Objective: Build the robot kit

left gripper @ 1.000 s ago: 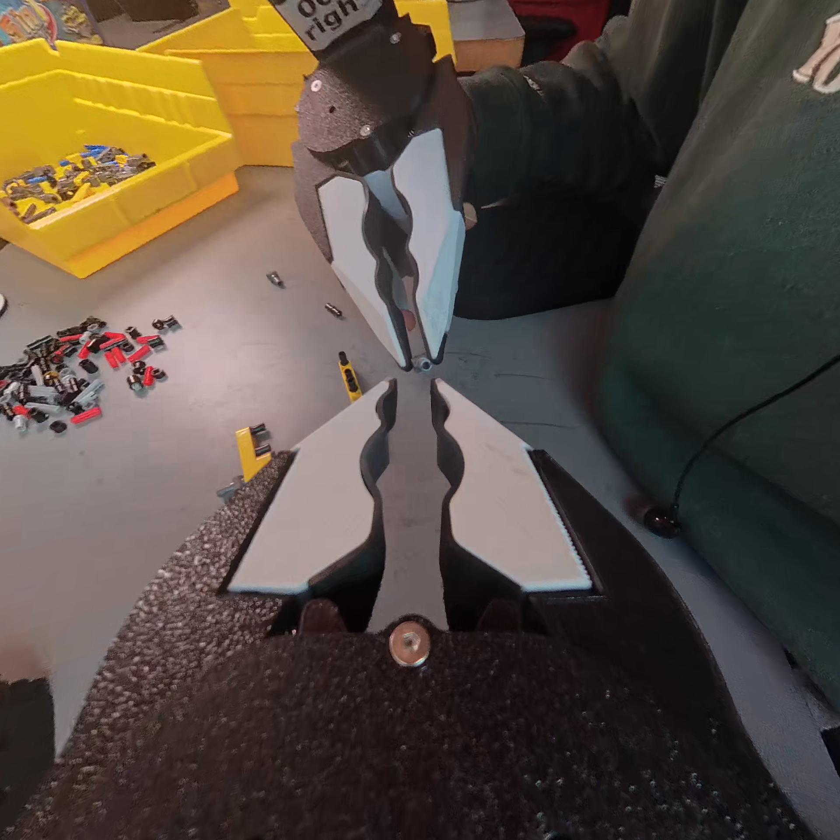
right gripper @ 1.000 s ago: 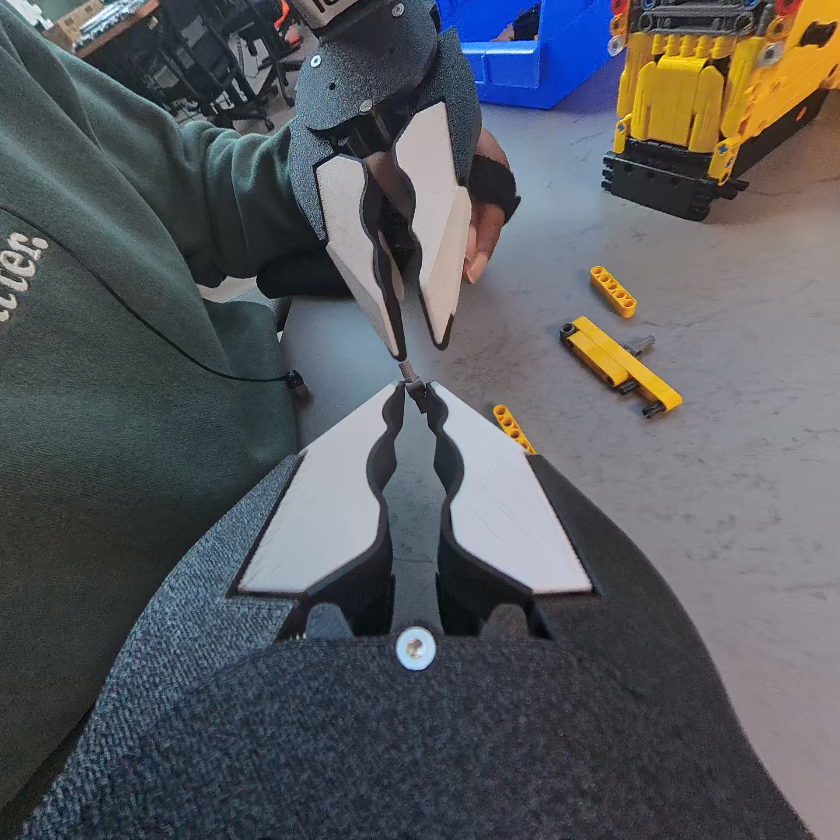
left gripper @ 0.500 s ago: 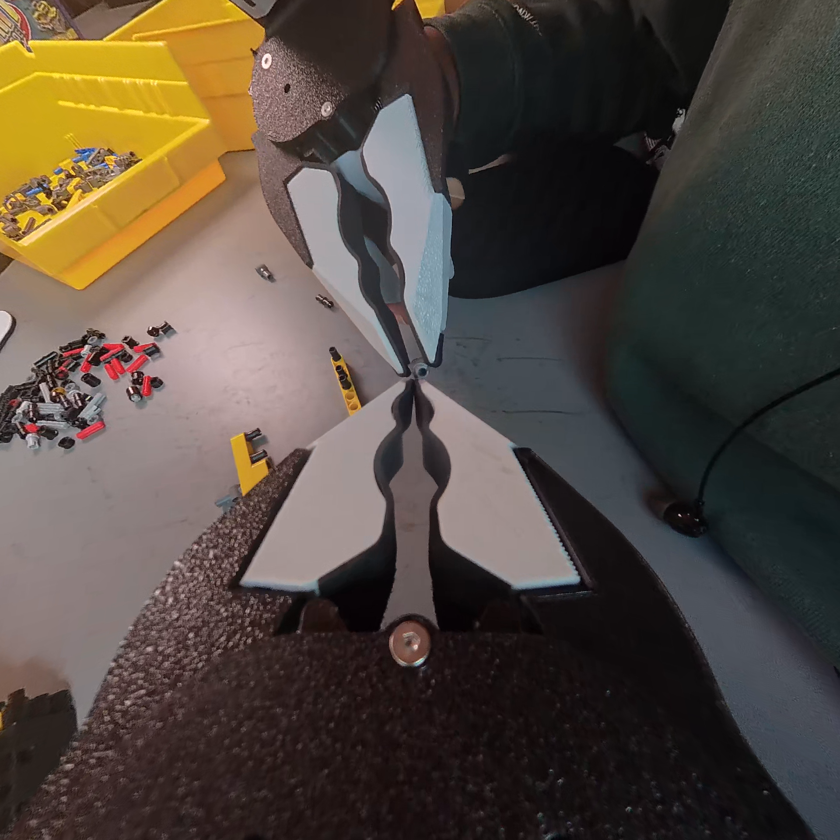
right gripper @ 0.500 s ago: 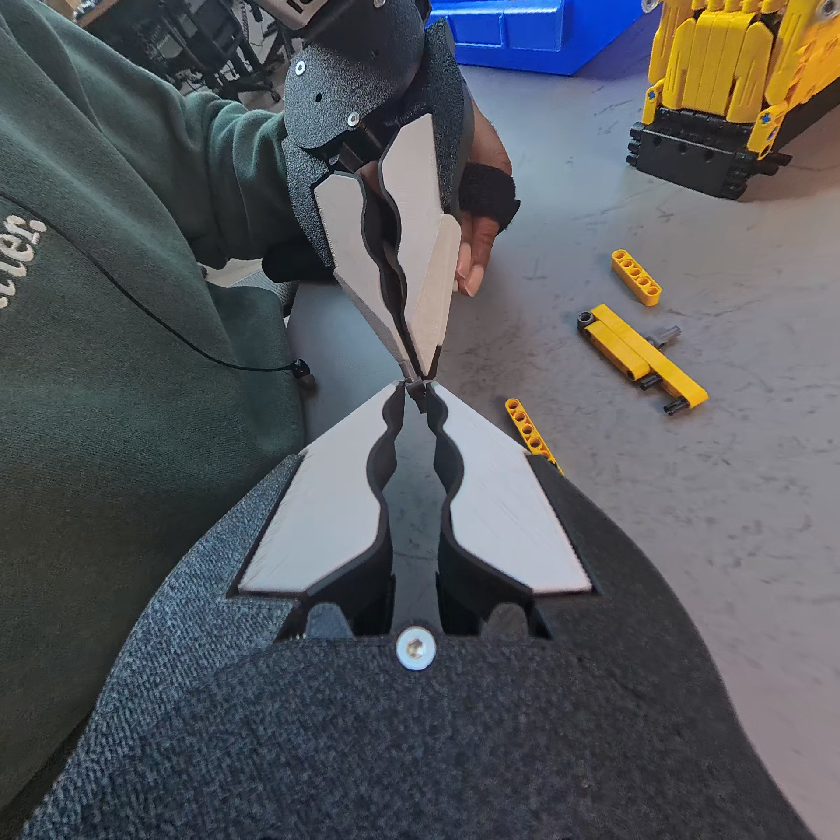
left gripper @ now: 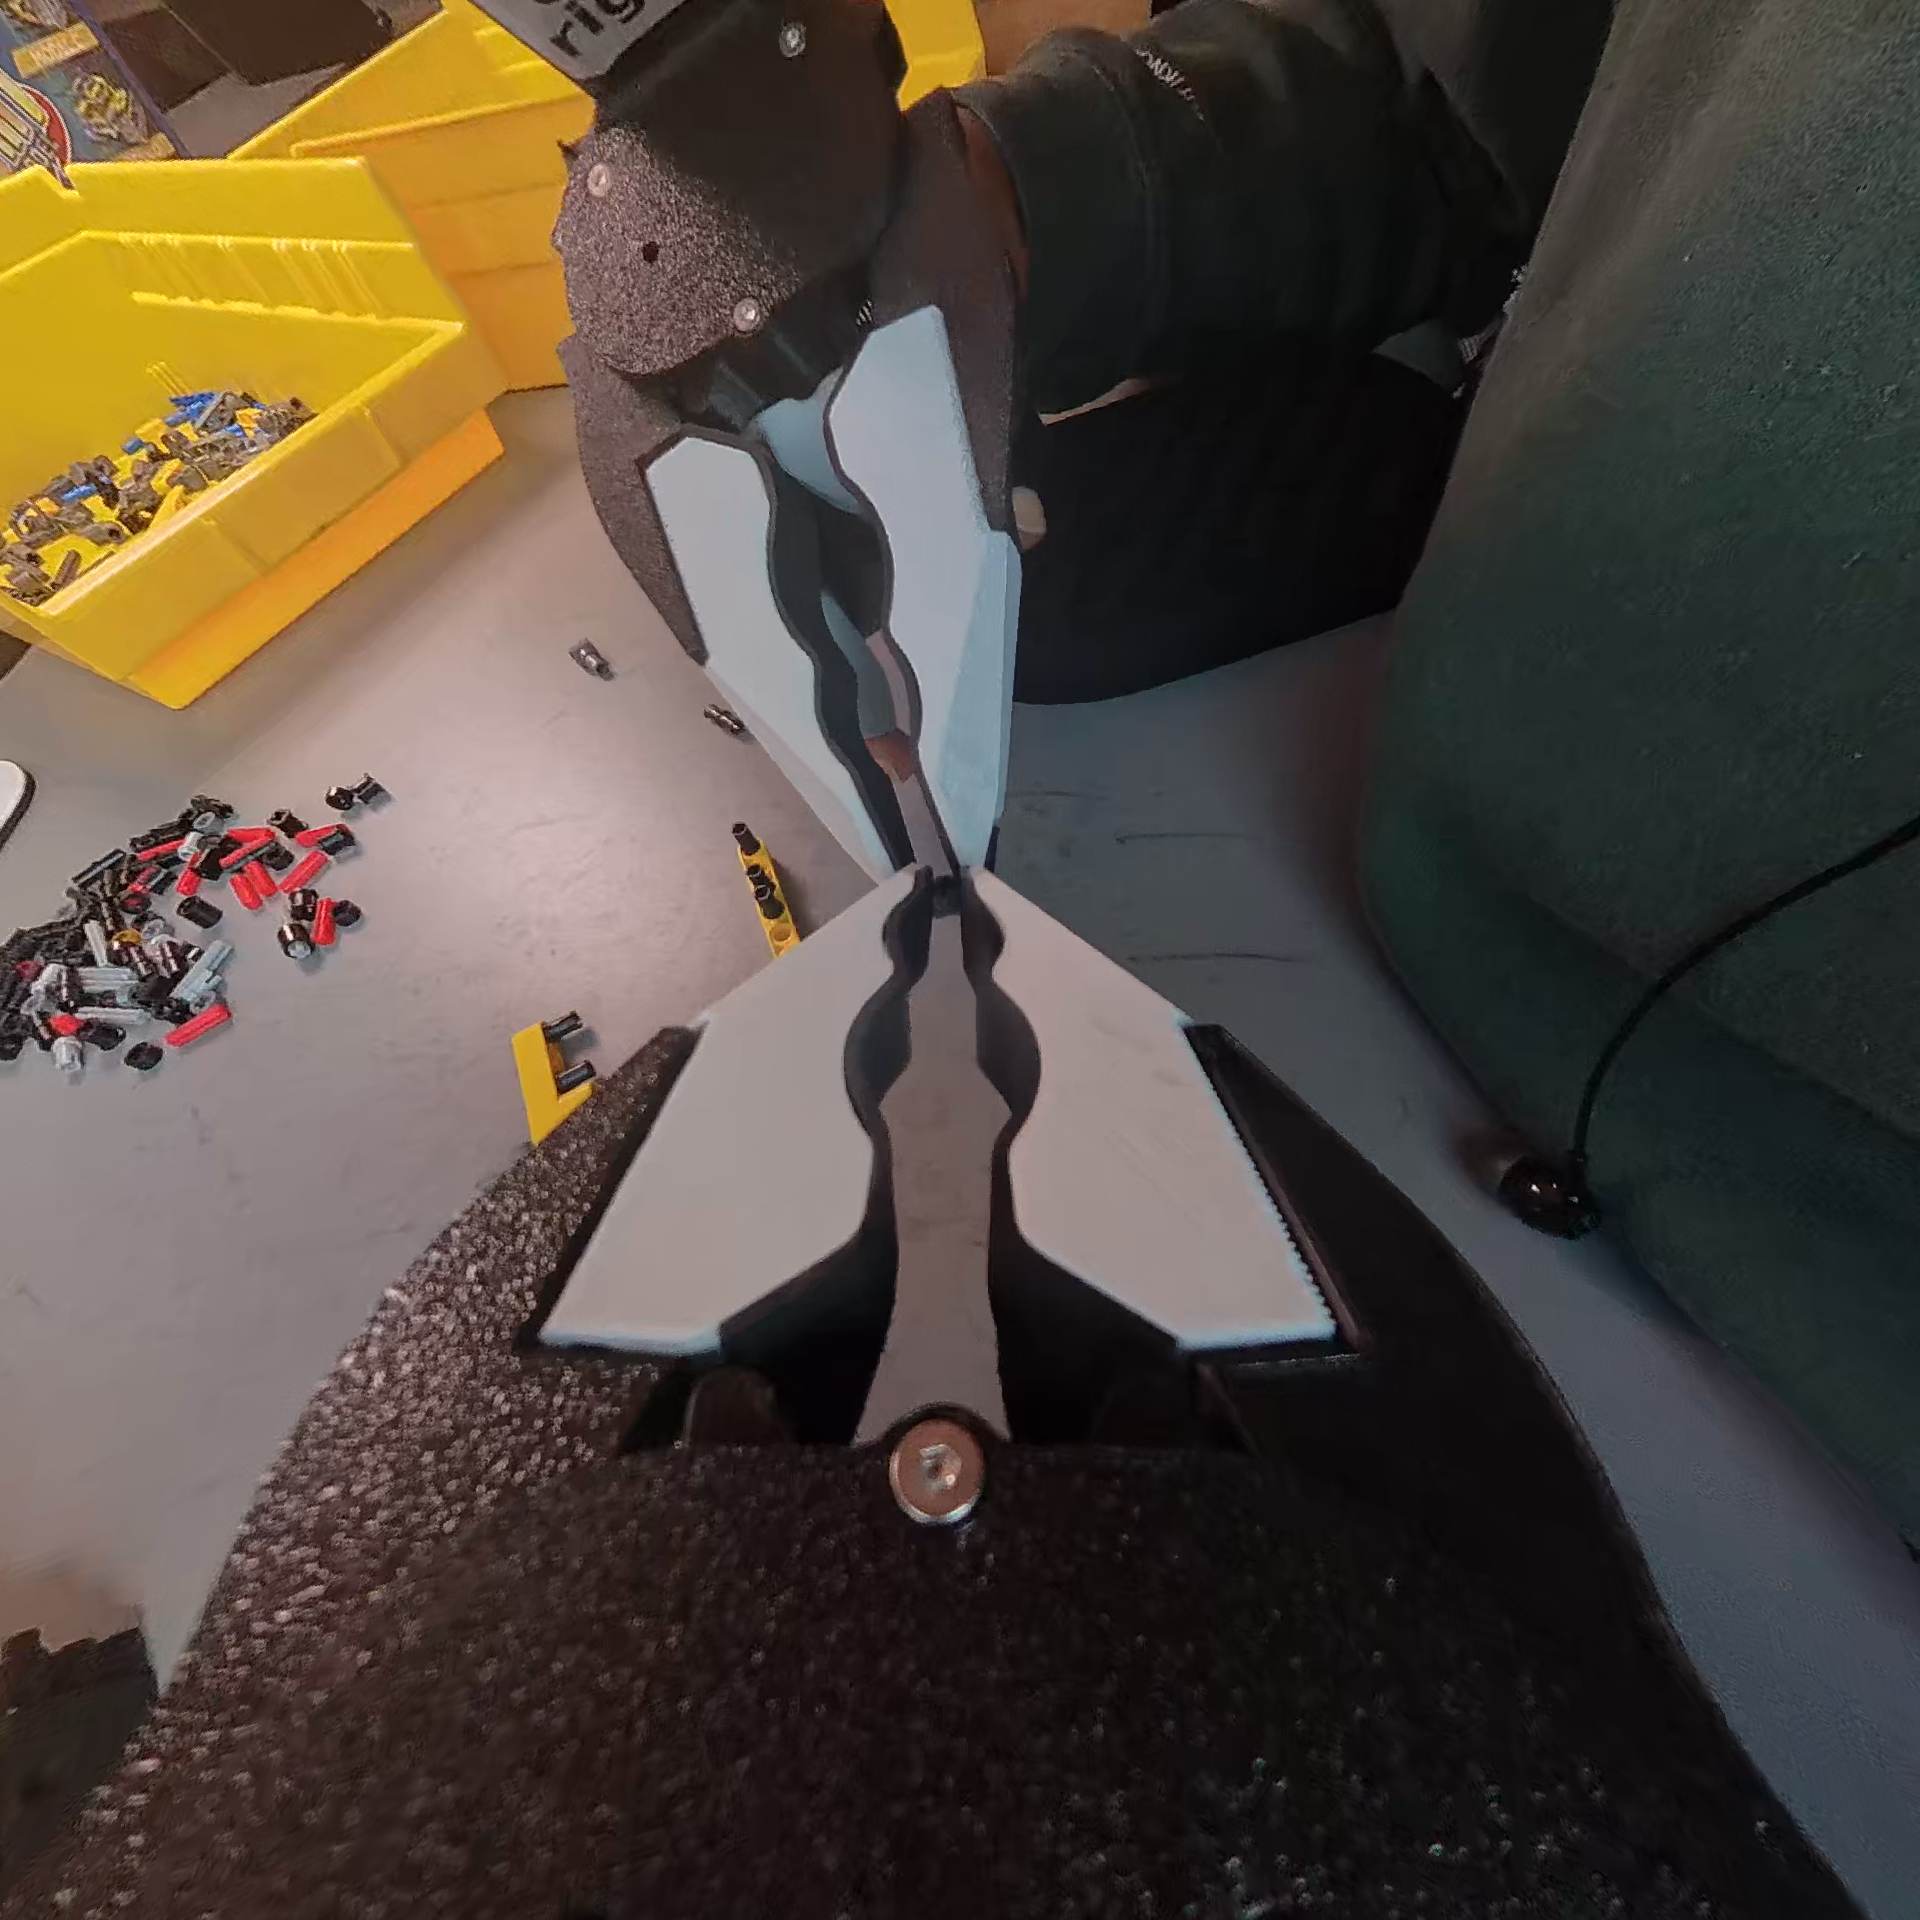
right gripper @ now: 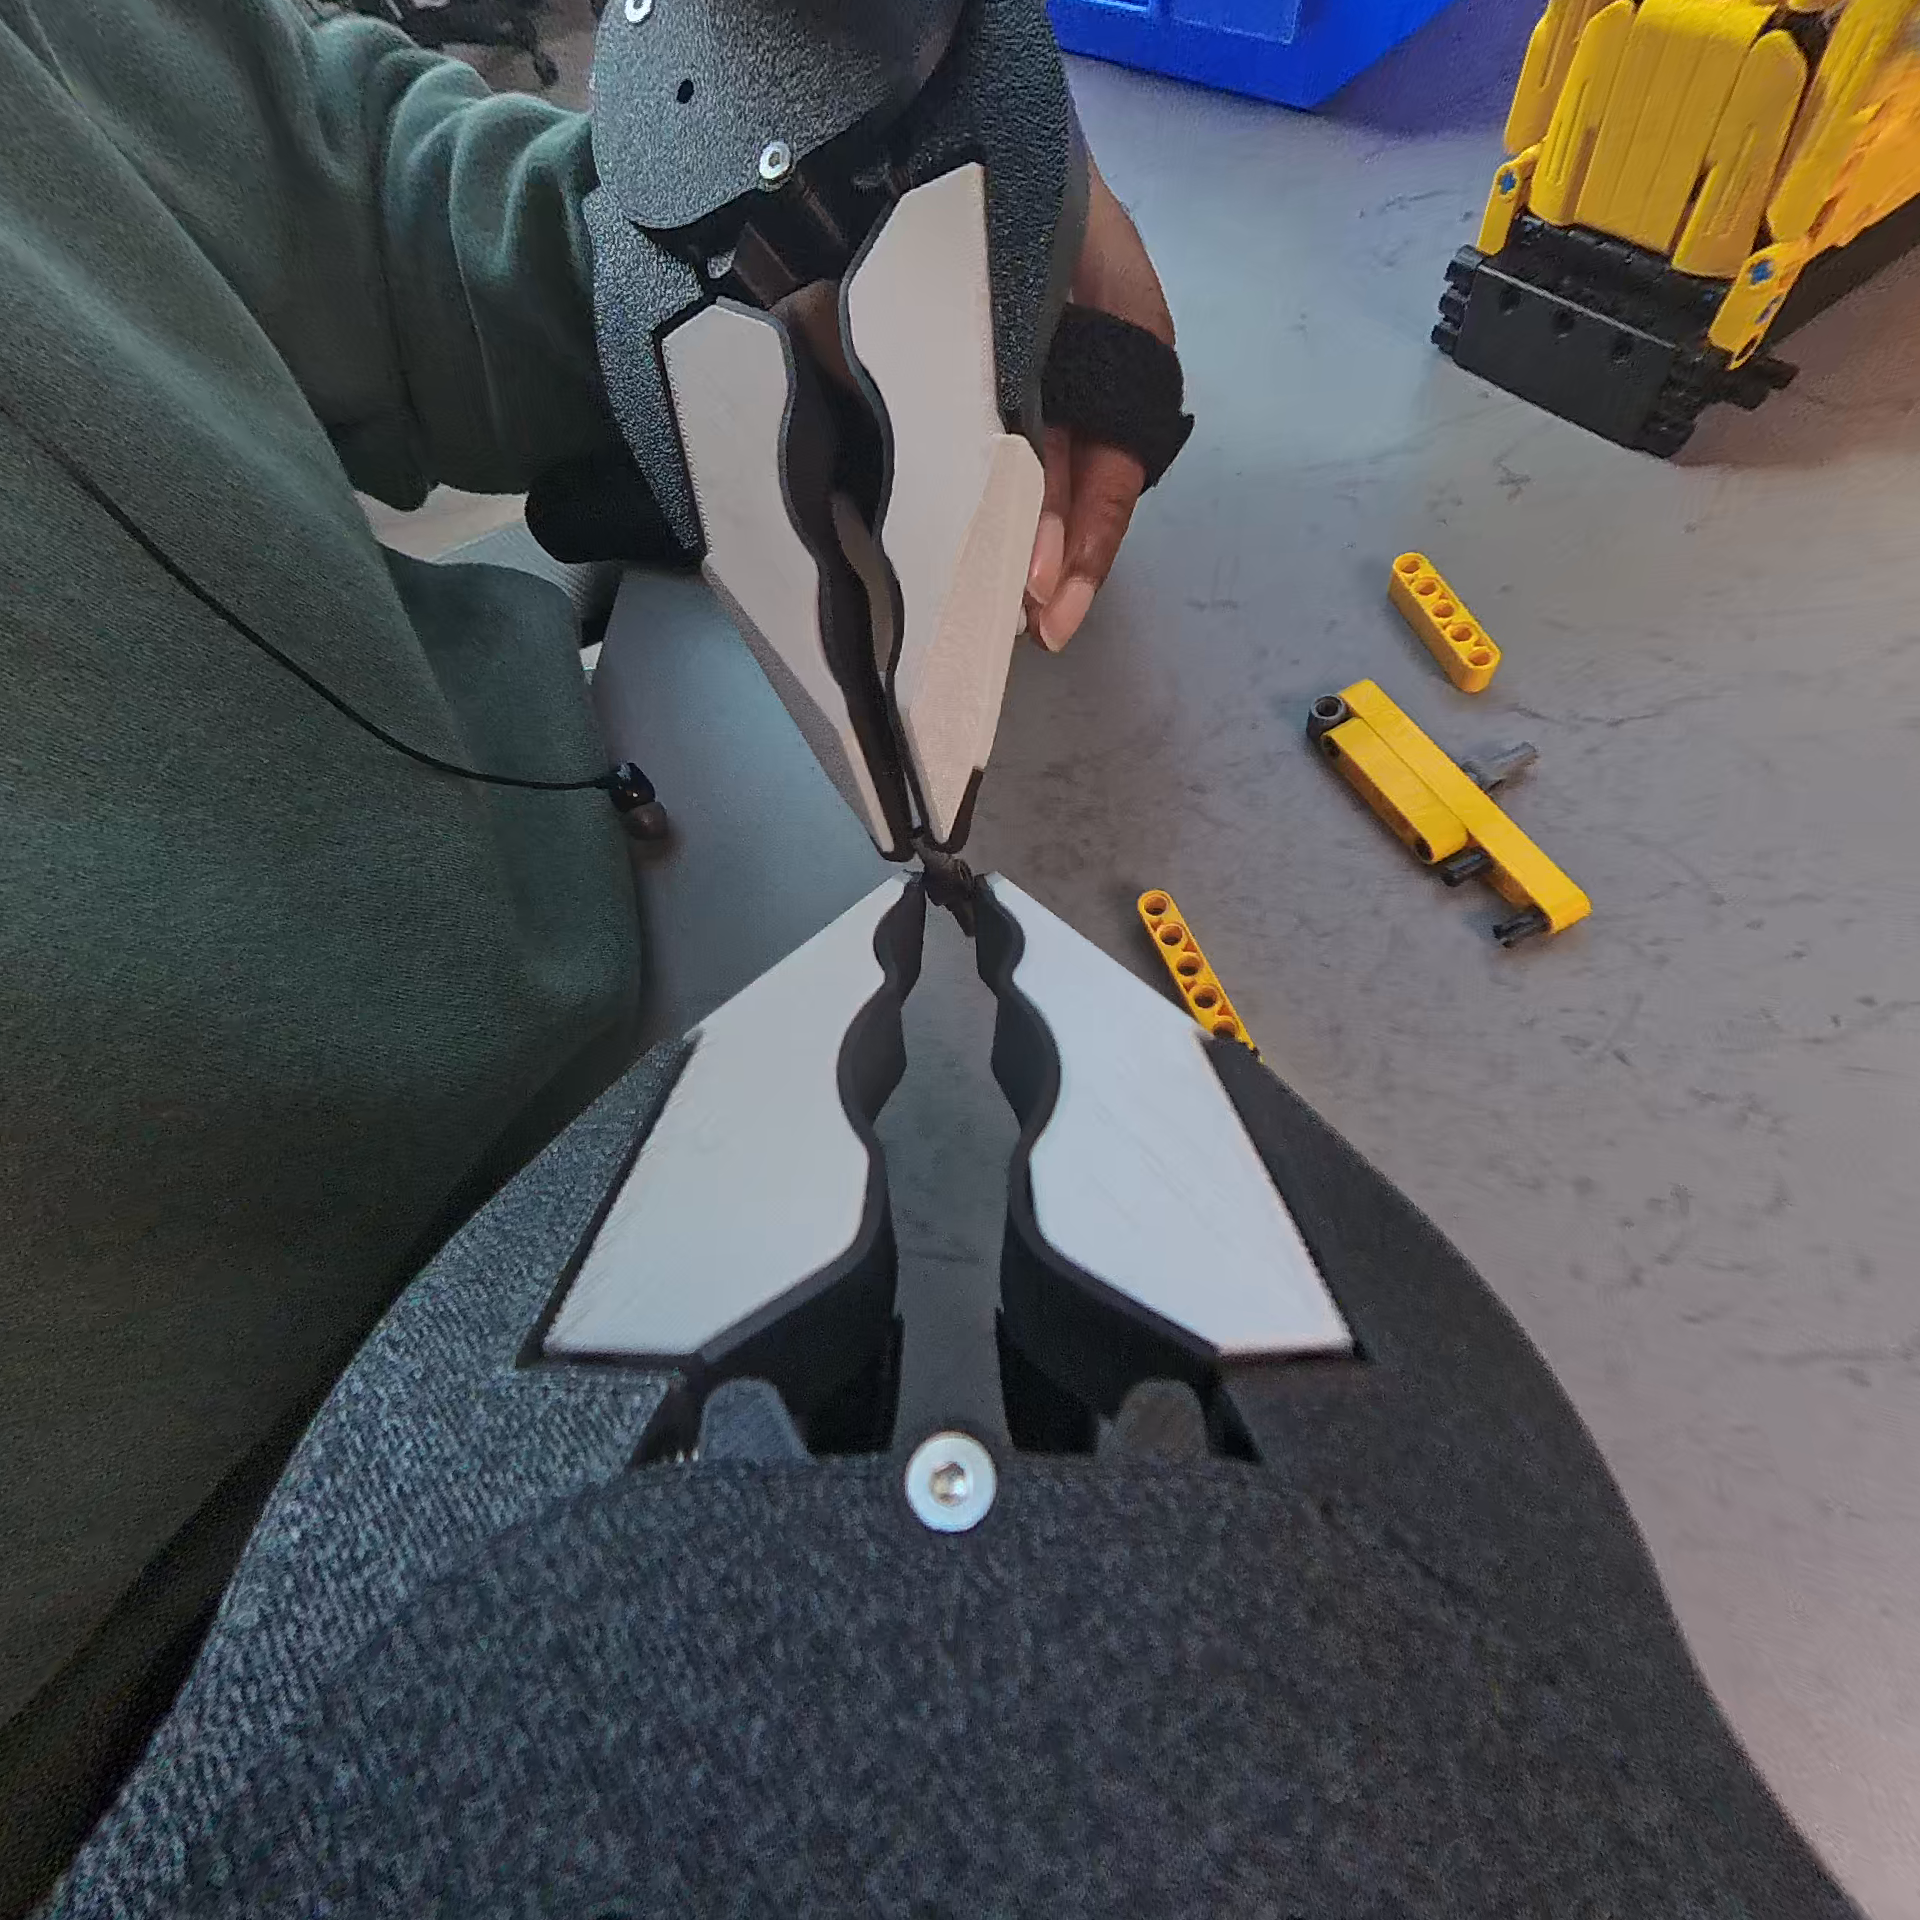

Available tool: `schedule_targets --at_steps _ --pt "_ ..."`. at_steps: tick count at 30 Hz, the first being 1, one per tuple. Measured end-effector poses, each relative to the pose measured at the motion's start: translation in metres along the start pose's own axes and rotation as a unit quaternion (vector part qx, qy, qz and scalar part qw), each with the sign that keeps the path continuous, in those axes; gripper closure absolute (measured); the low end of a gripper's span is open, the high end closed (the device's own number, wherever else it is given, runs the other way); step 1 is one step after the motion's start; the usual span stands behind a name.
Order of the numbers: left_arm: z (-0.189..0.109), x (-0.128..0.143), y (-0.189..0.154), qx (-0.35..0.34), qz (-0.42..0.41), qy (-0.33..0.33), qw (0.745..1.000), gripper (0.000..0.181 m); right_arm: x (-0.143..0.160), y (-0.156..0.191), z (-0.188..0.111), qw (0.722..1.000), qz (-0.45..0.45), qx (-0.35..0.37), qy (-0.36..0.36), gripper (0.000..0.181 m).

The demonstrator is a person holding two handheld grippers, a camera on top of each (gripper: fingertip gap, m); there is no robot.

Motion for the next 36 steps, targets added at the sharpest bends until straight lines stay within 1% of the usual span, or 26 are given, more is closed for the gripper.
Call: schedule_targets --at_steps 3,5,8,13,15,17,21,24,30,36 --pt "-0.001 0.001 0.002 -0.002 -0.004 0.004 1.000 0.177 -0.001 -0.002 0.001 0.999 -0.033 0.020 -0.002 0.173" --pt "-0.005 -0.004 0.005 -0.009 -0.007 -0.008 1.000 0.177 -0.007 -0.002 -0.003 0.999 -0.038 0.022 -0.023 0.173" --pt "-0.014 -0.016 0.011 -0.012 -0.028 -0.048 0.998 0.178 -0.021 -0.001 -0.012 0.996 -0.047 0.018 -0.073 0.173" --pt "-0.031 -0.039 0.021 -0.003 -0.088 -0.143 0.986 0.178 -0.036 -0.001 -0.021 0.989 -0.053 0.017 -0.135 0.170" --pt "-0.032 -0.042 0.020 0.002 -0.092 -0.156 0.983 0.178 -0.043 0.003 -0.023 0.986 -0.048 0.007 -0.159 0.170" --pt "-0.032 -0.046 0.019 0.004 -0.089 -0.167 0.982 0.178 -0.045 0.003 -0.024 0.985 -0.047 0.008 -0.165 0.177" --pt "-0.032 -0.045 0.021 -0.005 -0.085 -0.167 0.982 0.177 -0.047 0.003 -0.028 0.984 -0.060 0.016 -0.169 0.177" --pt "-0.029 -0.042 0.022 -0.008 -0.088 -0.155 0.984 0.177 -0.048 0.001 -0.033 0.983 -0.069 0.024 -0.168 0.178" --pt "-0.027 -0.040 0.020 -0.006 -0.087 -0.146 0.985 0.177 -0.046 0.003 -0.034 0.982 -0.098 0.036 -0.160 0.178" --pt "-0.024 -0.037 0.020 -0.007 -0.082 -0.130 0.988 0.177 -0.043 0.002 -0.035 0.982 -0.103 0.035 -0.152 0.178"
Point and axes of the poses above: each gripper's, where its closed fingertips meet, z out along the fingers, x out of its underside, y = z × x across the jaws, the point moved 1 cm from there along -z, back along the fingers, and after that the axes turned 2 degrees about -z, right-handed, at the moved point
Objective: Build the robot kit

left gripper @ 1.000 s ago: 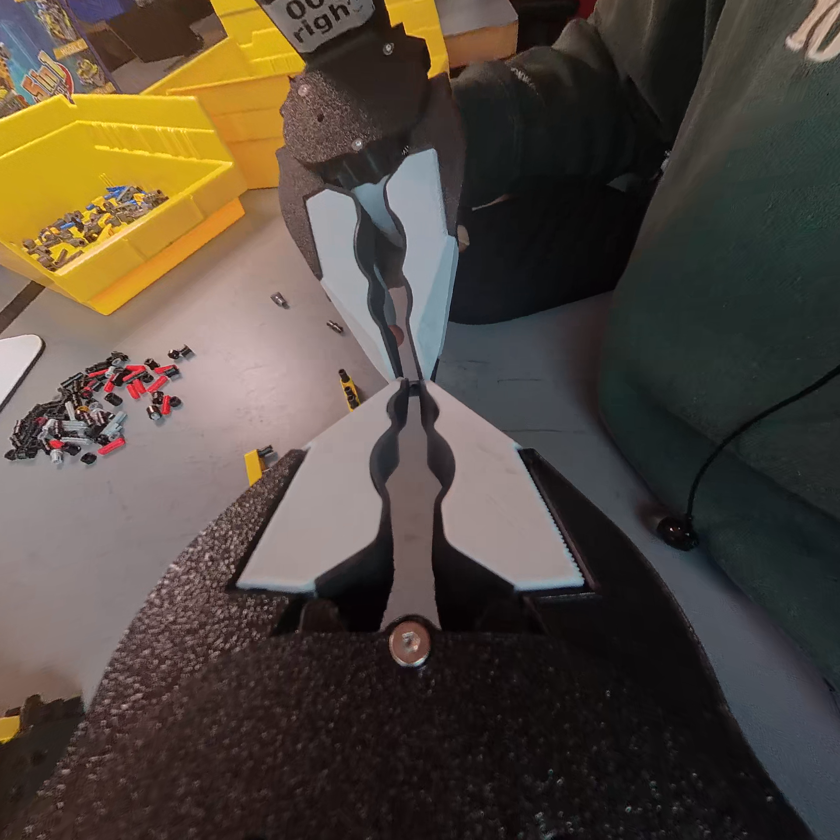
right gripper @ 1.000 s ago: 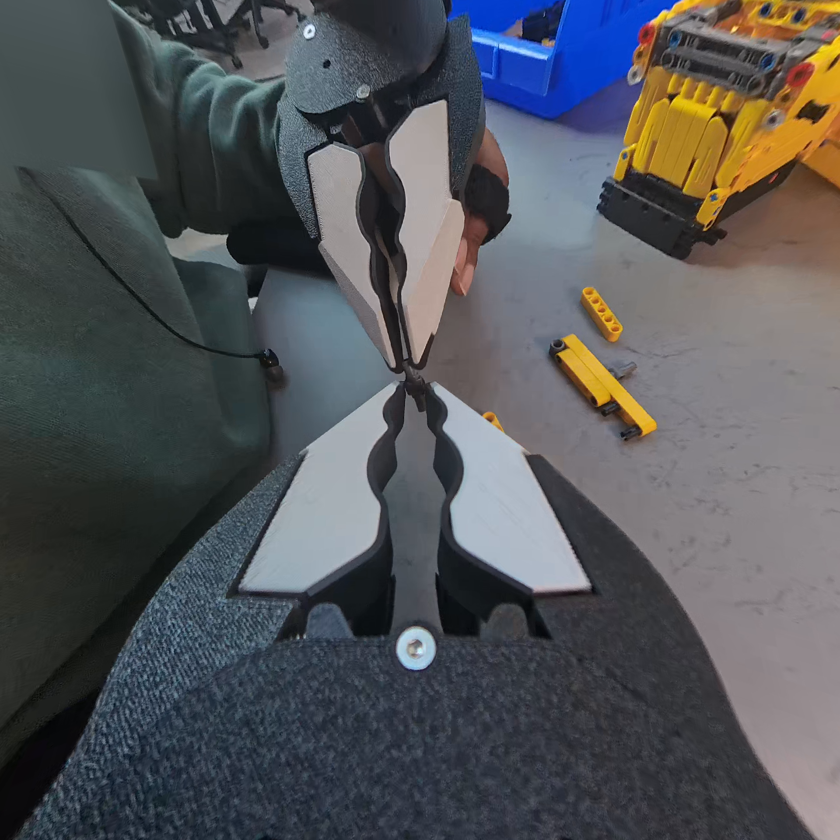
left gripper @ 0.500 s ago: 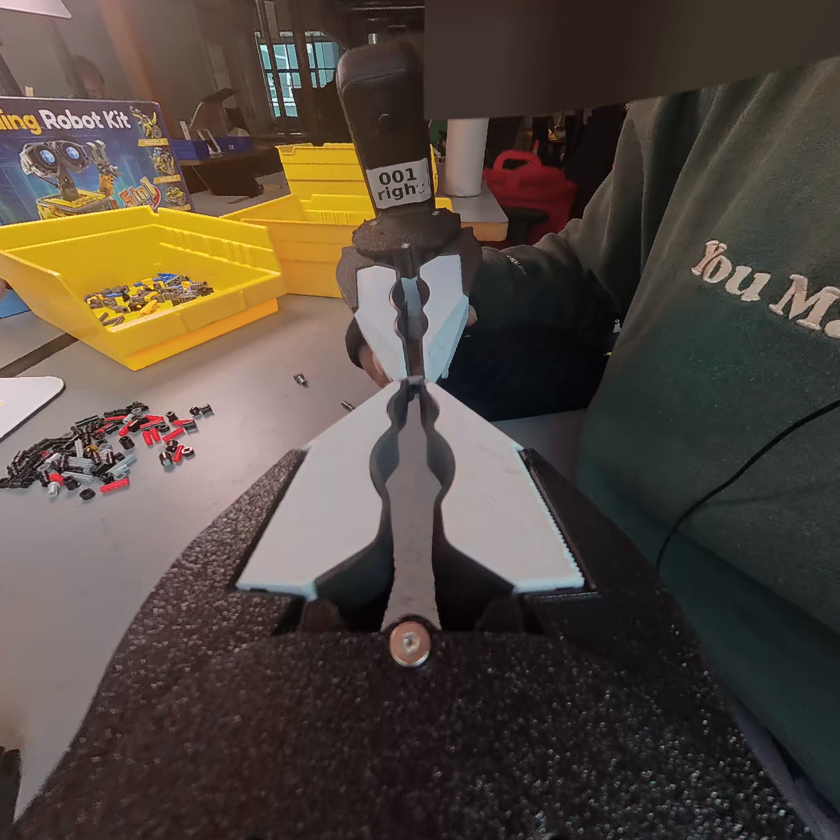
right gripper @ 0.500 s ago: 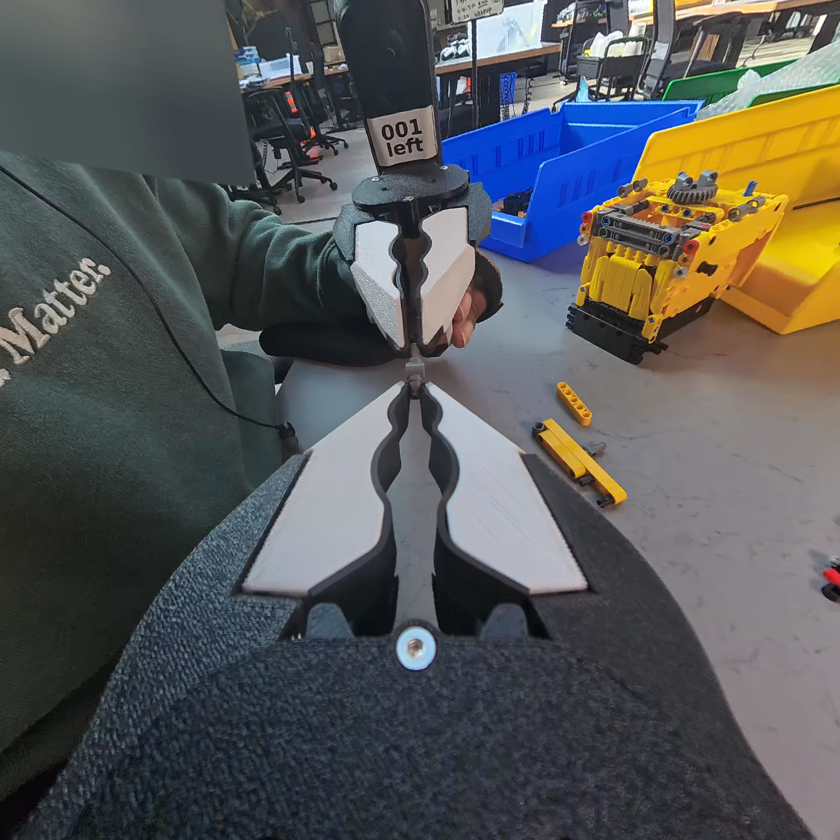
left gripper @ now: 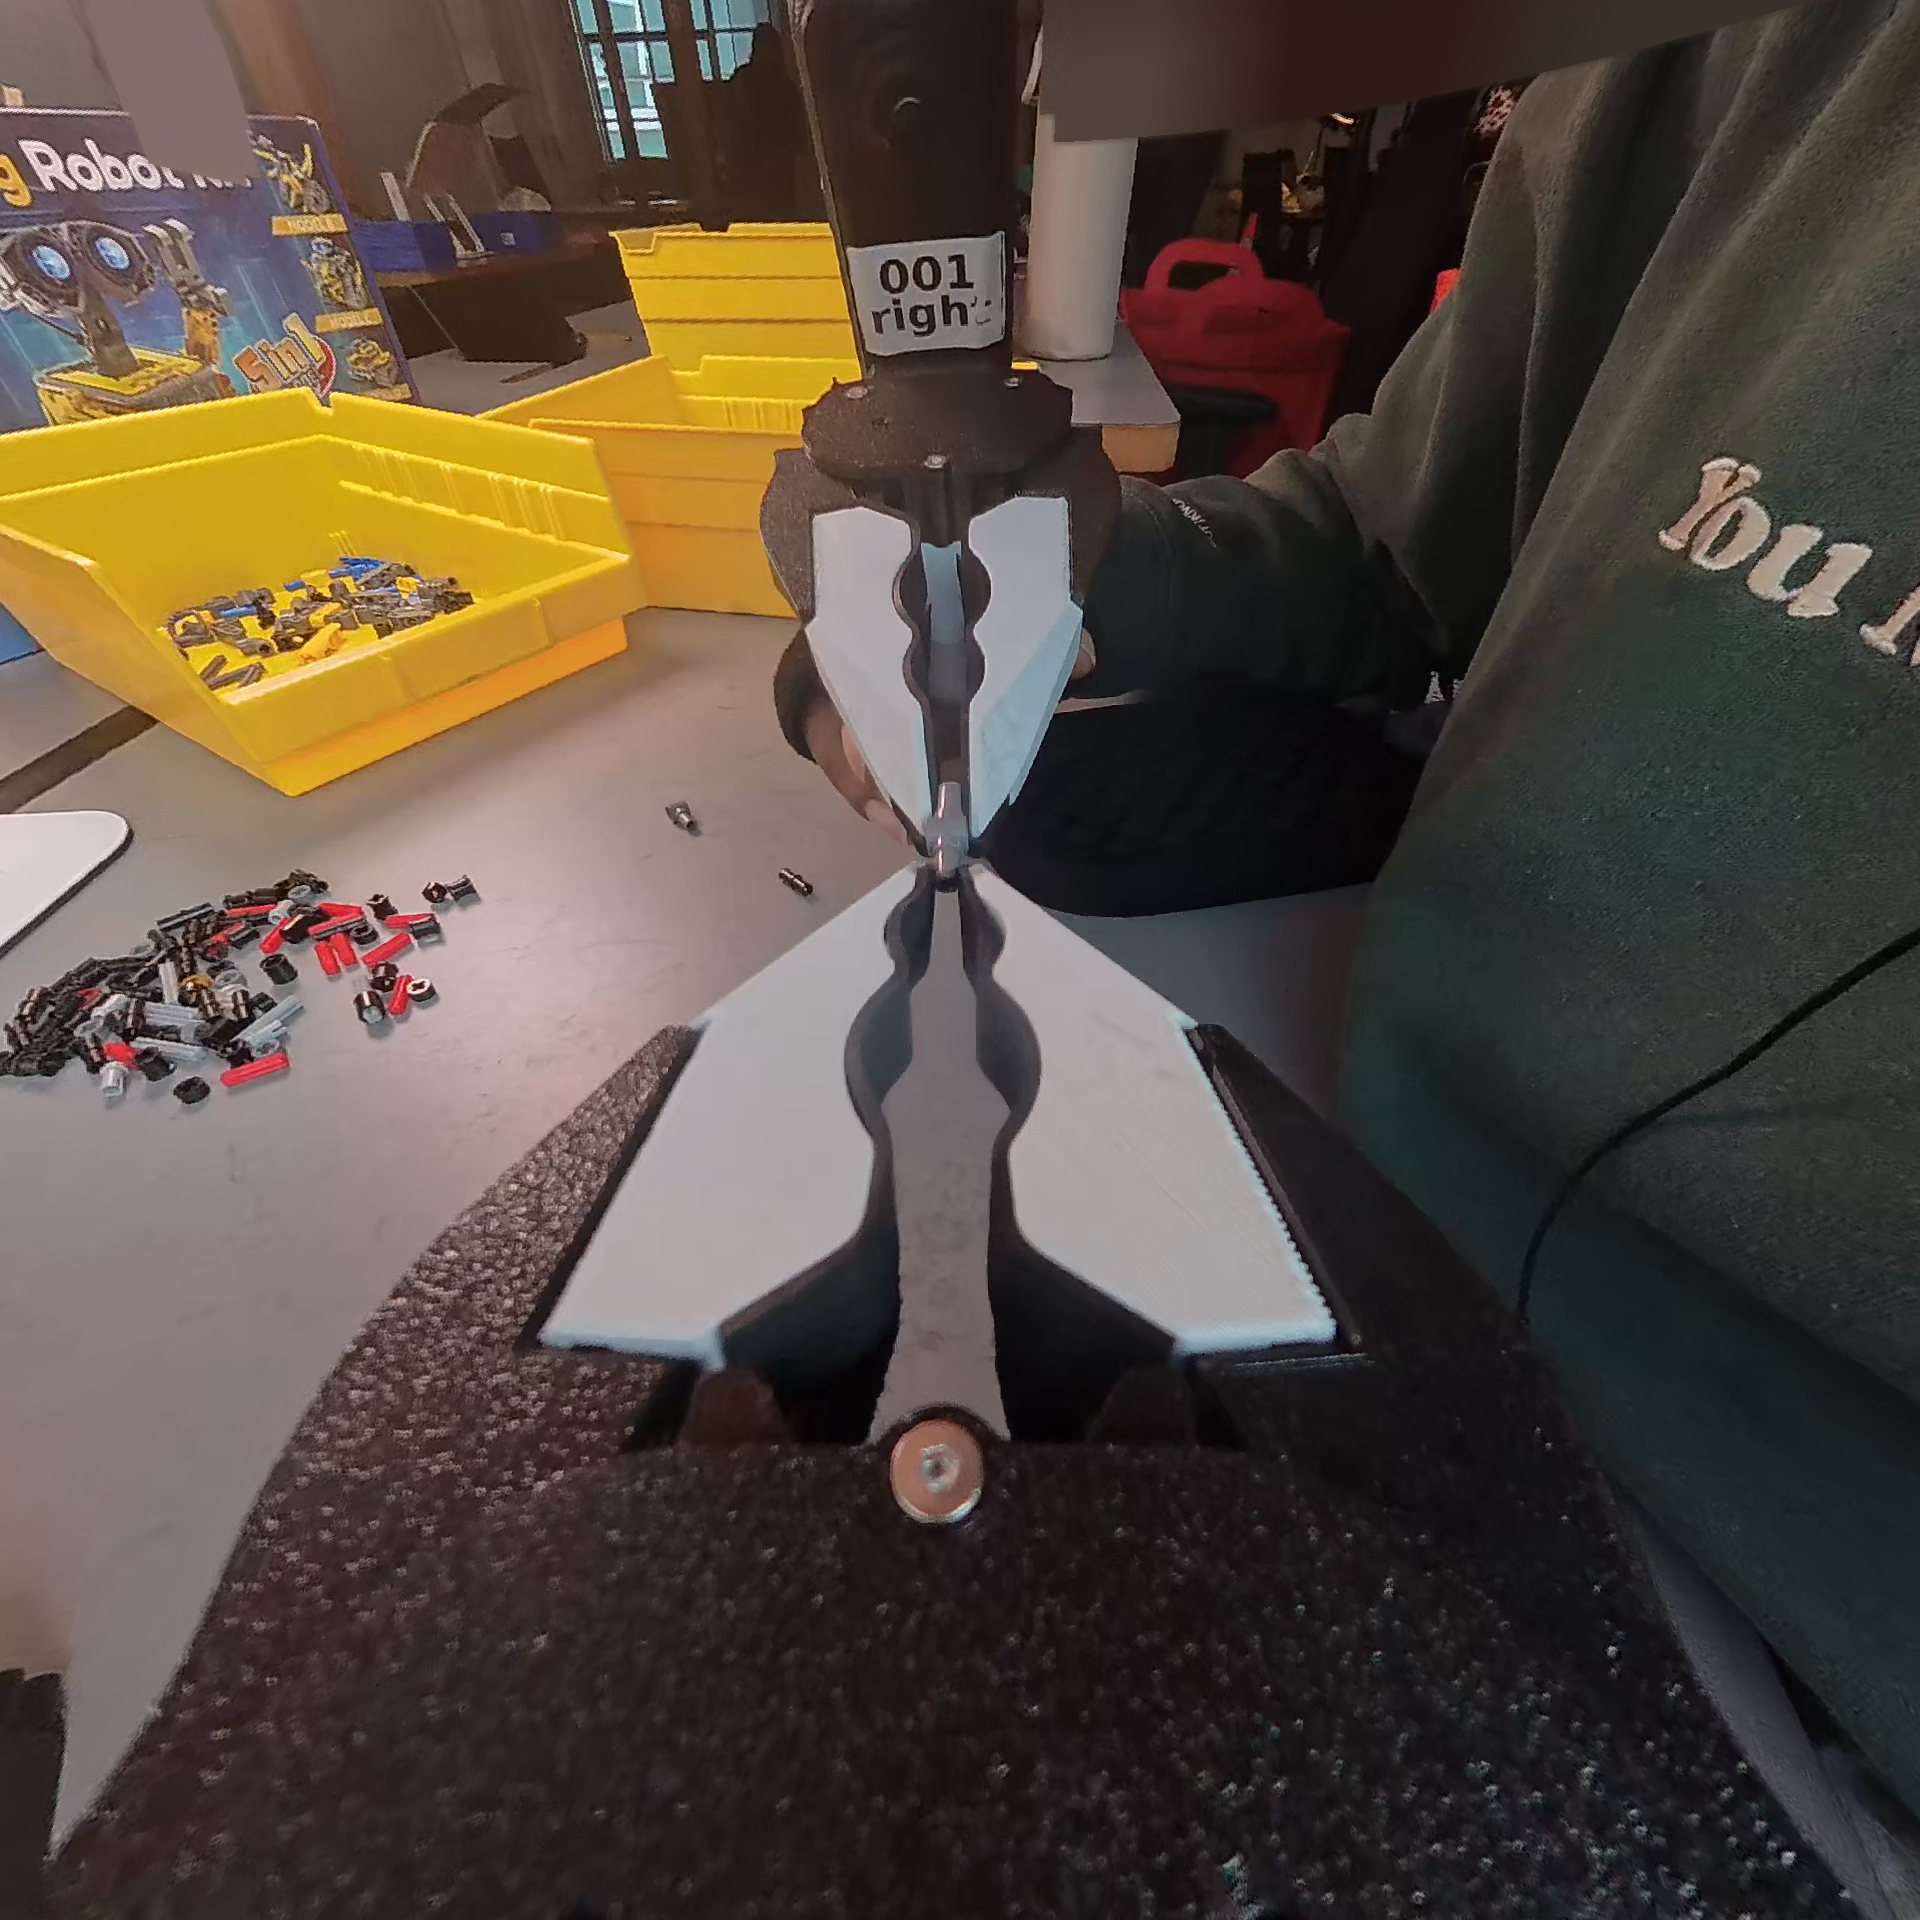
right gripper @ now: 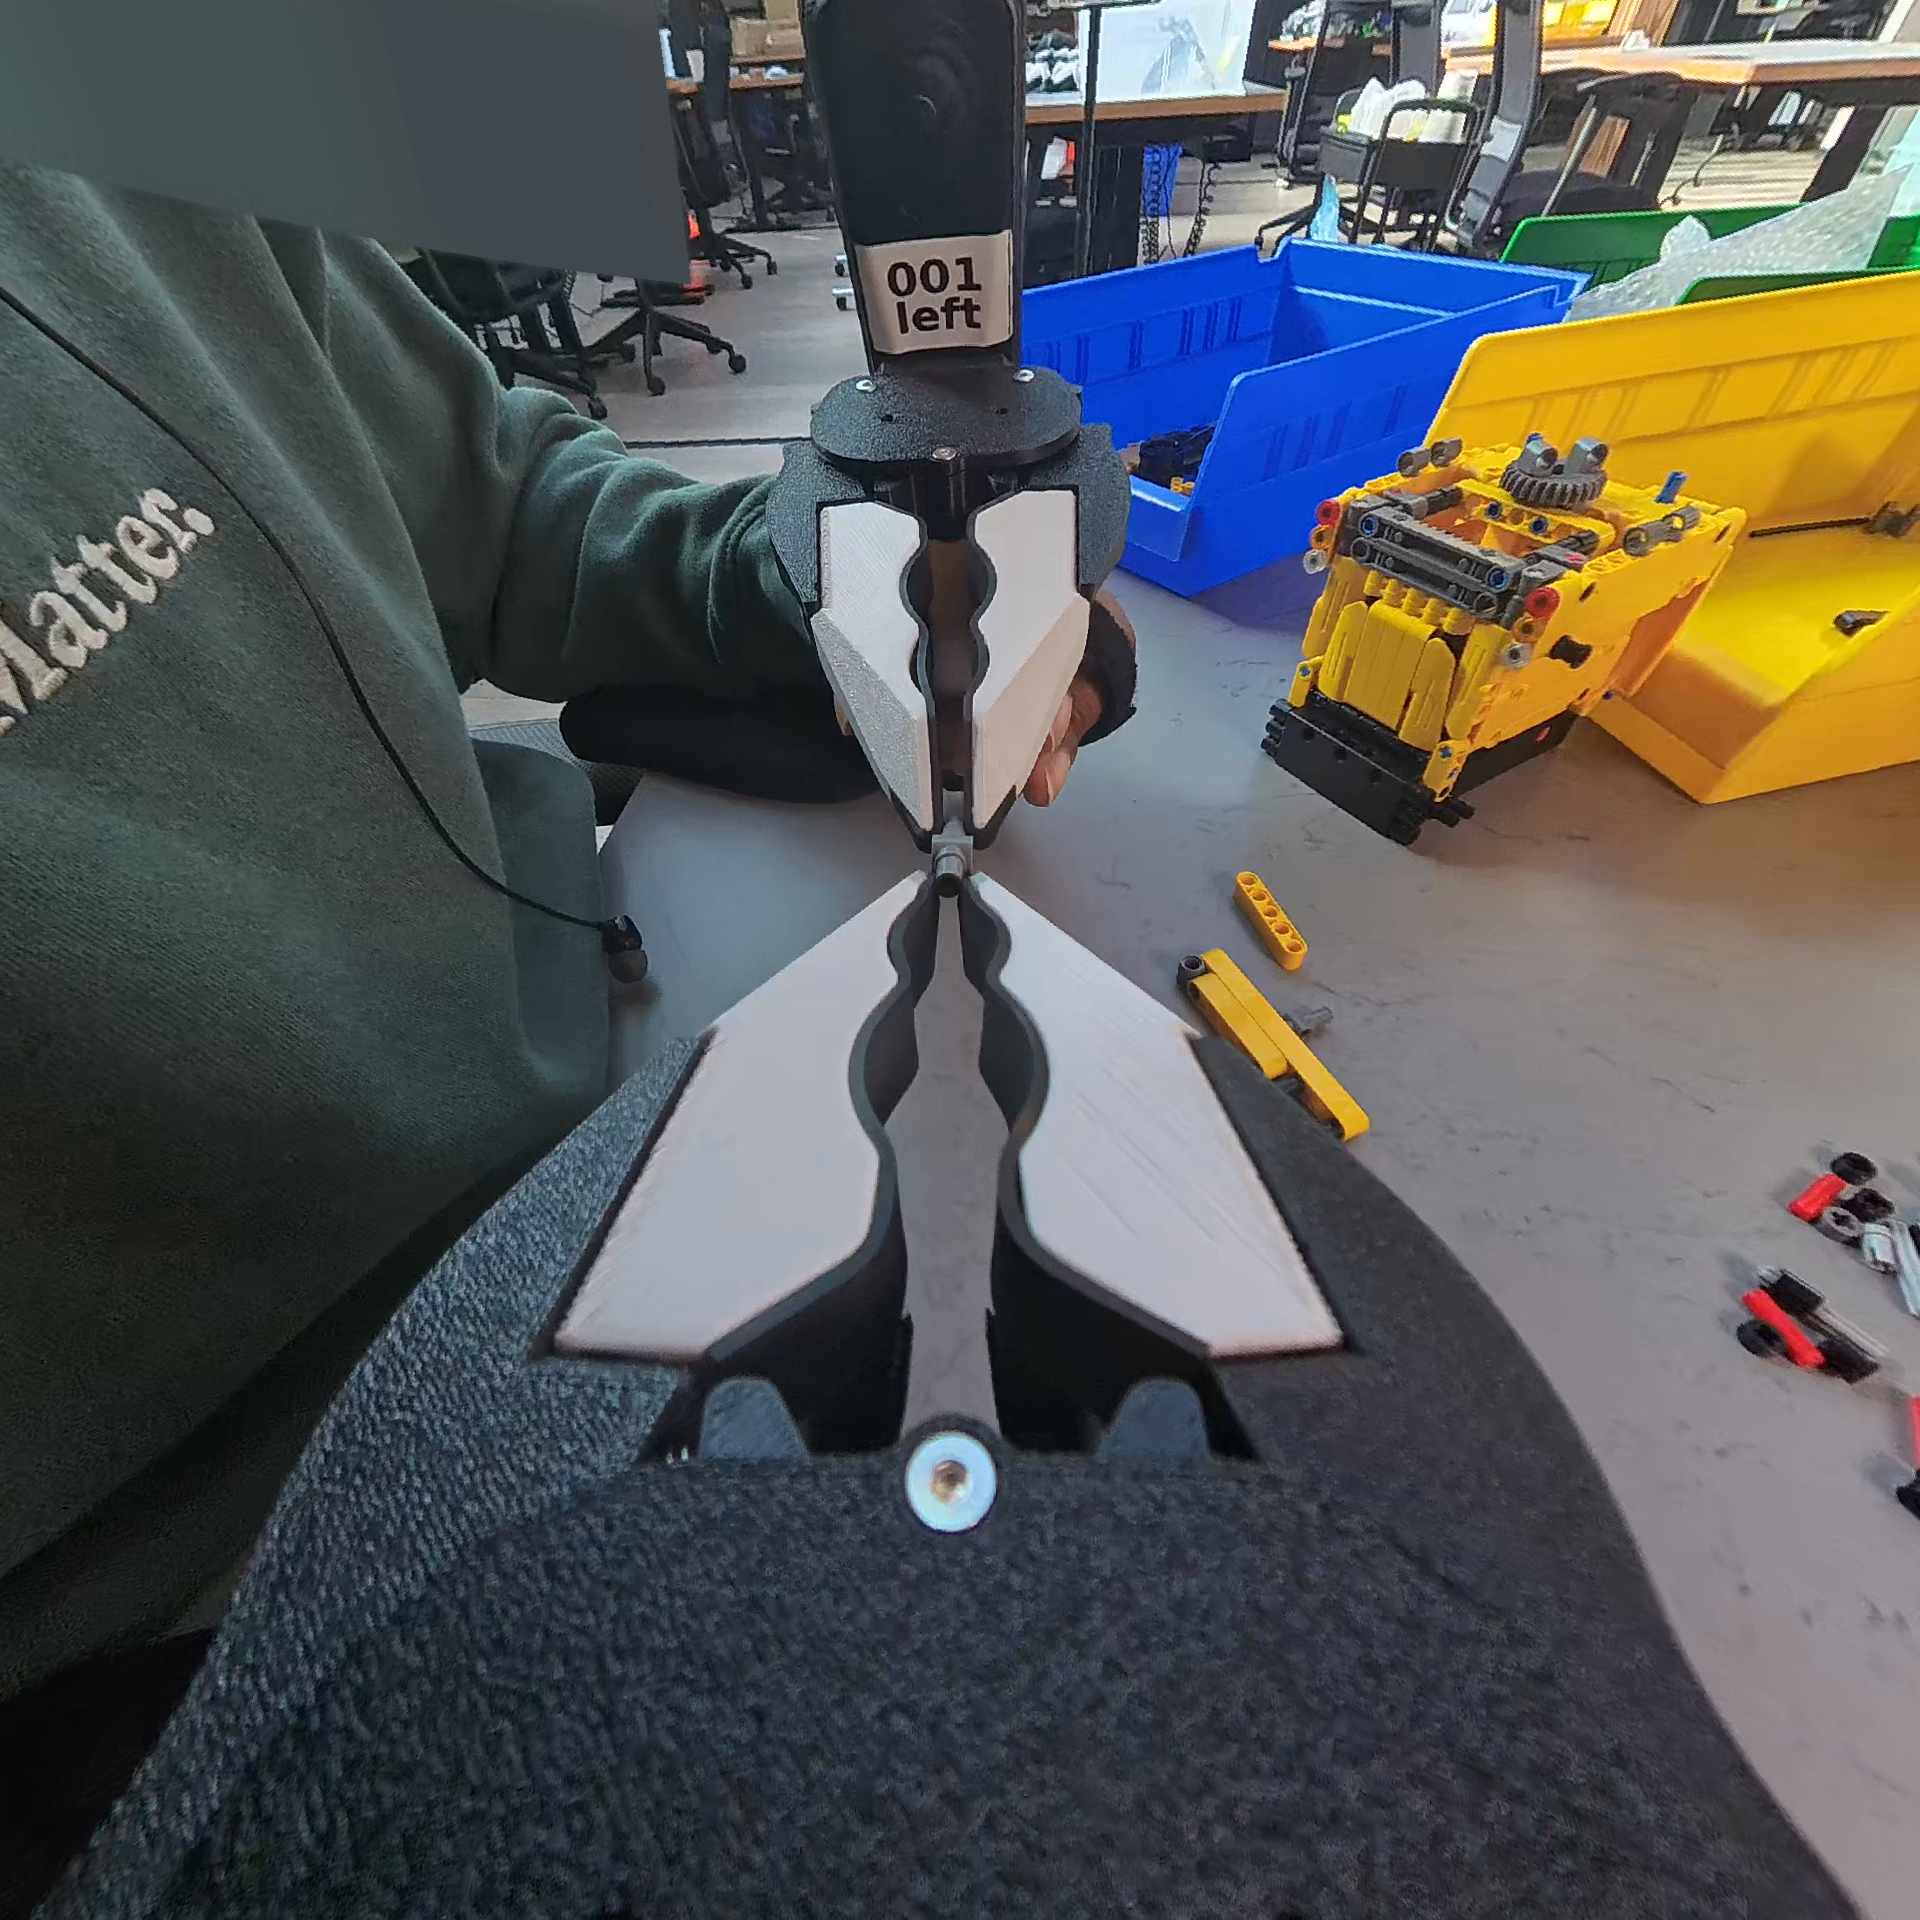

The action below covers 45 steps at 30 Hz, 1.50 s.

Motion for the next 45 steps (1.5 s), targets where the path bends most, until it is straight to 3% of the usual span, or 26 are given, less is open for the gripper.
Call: schedule_targets --at_steps 13,17,21,35,40,43,45 --pt "-0.001 -0.001 0.003 -0.007 -0.004 -0.005 1.000 0.177 -0.004 -0.003 -0.002 1.000 0.013 0.003 -0.016 0.178" --pt "-0.002 -0.002 0.009 -0.037 0.012 -0.008 0.999 0.178 -0.014 -0.008 -0.006 0.998 0.034 0.014 -0.053 0.181" --pt "-0.005 -0.008 0.014 -0.057 0.015 -0.028 0.998 0.178 -0.014 -0.011 -0.007 0.998 0.020 0.029 -0.049 0.167" --pt "0.003 0.001 0.007 -0.045 0.034 0.001 0.998 0.178 -0.011 -0.005 0.001 0.999 -0.011 0.027 -0.023 0.174" --pt "0.006 0.017 0.013 -0.066 0.050 0.055 0.995 0.181 0.013 -0.019 -0.017 0.996 -0.048 0.044 0.061 0.174" --pt "0.002 0.027 0.024 -0.095 0.046 0.085 0.991 0.181 0.044 -0.081 -0.062 0.976 -0.010 0.176 0.130 0.174" --pt "0.001 0.034 0.030 -0.101 0.026 0.106 0.989 0.181 0.081 -0.108 -0.089 0.951 0.032 0.230 0.206 0.174"
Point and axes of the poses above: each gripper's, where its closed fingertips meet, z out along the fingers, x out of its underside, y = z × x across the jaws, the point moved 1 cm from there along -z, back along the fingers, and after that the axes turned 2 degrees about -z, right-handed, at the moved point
